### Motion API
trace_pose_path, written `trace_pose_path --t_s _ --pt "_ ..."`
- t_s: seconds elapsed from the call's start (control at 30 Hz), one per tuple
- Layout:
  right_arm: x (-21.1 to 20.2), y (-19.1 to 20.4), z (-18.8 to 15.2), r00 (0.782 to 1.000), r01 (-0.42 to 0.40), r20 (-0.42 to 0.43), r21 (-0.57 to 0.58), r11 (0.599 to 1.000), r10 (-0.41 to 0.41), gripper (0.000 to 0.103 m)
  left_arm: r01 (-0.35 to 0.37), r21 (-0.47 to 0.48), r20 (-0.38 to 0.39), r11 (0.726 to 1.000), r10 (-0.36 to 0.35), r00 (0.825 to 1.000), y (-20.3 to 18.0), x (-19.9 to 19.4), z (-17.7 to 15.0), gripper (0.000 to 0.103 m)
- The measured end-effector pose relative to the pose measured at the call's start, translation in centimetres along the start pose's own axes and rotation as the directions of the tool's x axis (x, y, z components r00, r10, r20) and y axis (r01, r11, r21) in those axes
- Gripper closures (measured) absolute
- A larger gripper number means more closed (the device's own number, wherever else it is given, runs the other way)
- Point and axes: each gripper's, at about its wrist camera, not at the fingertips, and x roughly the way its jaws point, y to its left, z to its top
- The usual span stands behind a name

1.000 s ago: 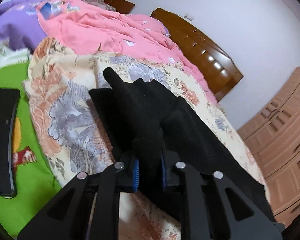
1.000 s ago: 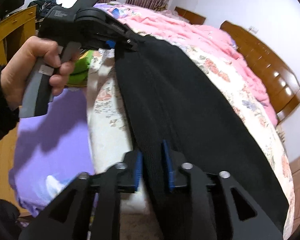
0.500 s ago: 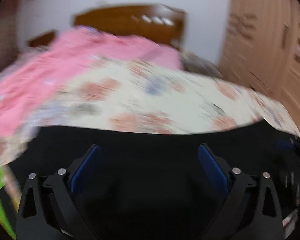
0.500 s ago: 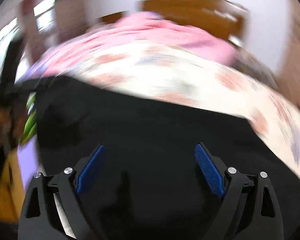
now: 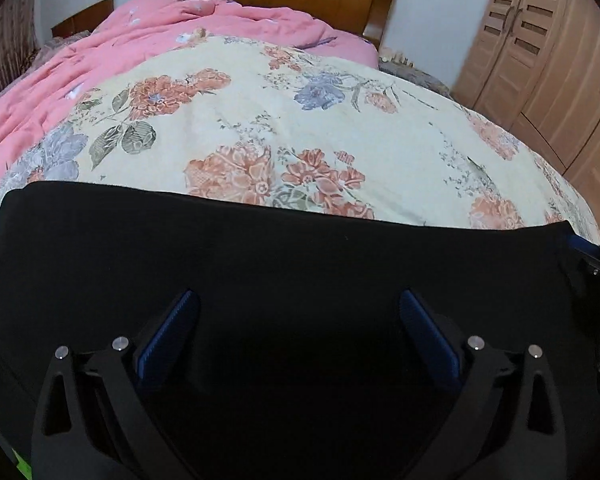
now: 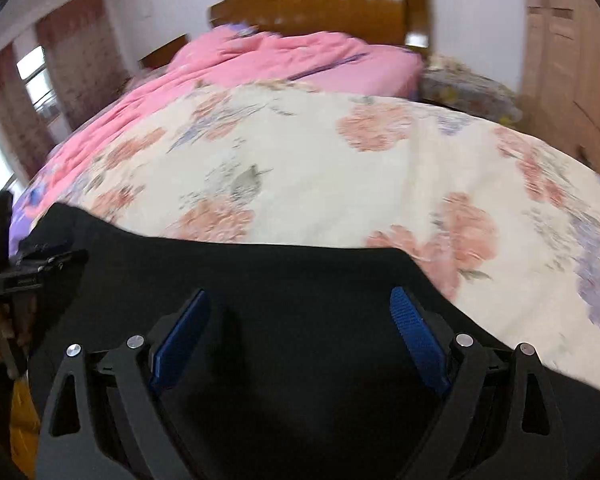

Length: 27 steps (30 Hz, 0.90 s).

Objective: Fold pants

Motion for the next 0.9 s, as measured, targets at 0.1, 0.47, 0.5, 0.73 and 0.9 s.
trace_pose_path --t_s 0.1,0.47,0.5,0.73,0.9 --pt "-2.6 1.4 -1.0 1.0 -0.026 -0.005 -0.007 1.0 0.026 0.014 -0.026 0.019 -0.005 0.999 0.026 1.0 -0.5 0.2 0.2 0.001" --pt "-10.2 0.4 -6.9 0.989 0.147 0.029 -0.101 0.984 -0.145 0.007 -0.169 0.094 0.1 0.981 0.16 0.982 -4.9 -4.0 -0.4 0.003" --pt "-11.8 -0.7 -7.8 0.988 0.153 0.044 -0.076 0.985 -0.15 0.007 -0.11 0.15 0.157 0.983 0.086 0.984 -7.4 -6.2 -0.9 0.002" --pt "-15.9 -6.0 -14.1 0.995 0.091 0.029 0.154 0.984 -0.096 0.007 0.154 0.446 0.082 0.881 -0.212 0.974 -21.5 -7.7 -5.6 0.002" --pt "-14.7 -7.4 -17.1 0.993 0.112 0.005 0.174 0.978 -0.115 0.006 0.113 0.485 -0.029 0.867 -0.113 0.993 -24.5 -2.8 -7.6 0.001"
